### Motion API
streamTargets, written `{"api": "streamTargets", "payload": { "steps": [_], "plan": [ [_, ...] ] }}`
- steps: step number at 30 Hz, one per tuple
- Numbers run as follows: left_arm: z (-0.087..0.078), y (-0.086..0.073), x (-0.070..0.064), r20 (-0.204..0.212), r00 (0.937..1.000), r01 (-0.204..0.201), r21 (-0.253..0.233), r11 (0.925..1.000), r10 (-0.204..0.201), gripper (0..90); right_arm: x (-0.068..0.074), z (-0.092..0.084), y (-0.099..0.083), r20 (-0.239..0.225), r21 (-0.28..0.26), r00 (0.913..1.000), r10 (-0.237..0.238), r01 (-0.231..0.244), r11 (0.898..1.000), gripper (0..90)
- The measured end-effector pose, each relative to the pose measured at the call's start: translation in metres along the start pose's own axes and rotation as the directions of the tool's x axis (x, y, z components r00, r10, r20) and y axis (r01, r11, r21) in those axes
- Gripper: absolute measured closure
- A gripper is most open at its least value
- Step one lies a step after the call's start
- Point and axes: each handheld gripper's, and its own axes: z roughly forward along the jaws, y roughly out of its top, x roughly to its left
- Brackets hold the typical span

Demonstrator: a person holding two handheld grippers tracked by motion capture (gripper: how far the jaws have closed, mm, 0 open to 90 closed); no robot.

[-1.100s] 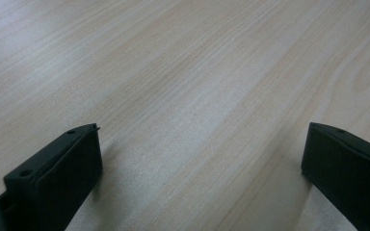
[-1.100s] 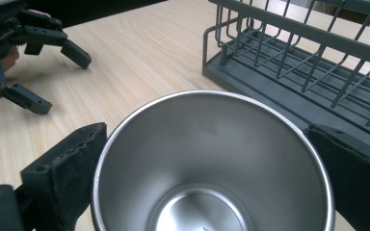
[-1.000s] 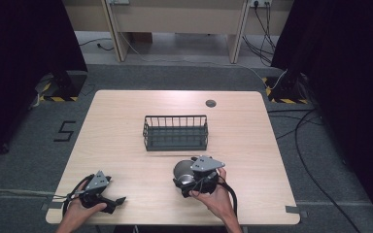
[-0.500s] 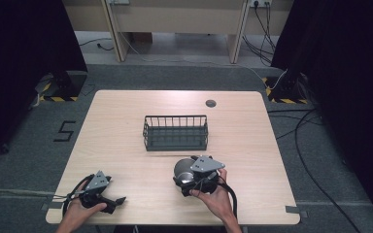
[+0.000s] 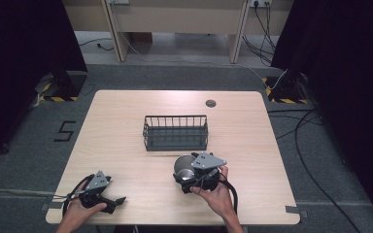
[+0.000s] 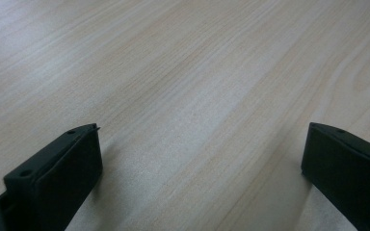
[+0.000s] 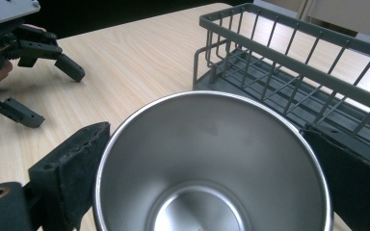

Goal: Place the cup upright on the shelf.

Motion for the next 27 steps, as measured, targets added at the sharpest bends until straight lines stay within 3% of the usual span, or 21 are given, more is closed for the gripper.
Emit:
{"api": "streamTargets", "payload": {
  "steps": [19,27],
  "plan": [
    [0.000,0.000,0.000,0.001,1.0000,0.001,-0.001,1.0000,-0.001,0.0,-0.008,-0.005,0.027,-0.012,0.003,0.9998,0.017,-0.017,1.000,6.4],
    [0.000,0.000,0.000,0.000,1.0000,-0.001,-0.001,1.0000,0.001,0.0,-0.015,-0.006,0.048,-0.005,0.005,0.9999,0.013,-0.013,1.000,6.4]
  ]
}}
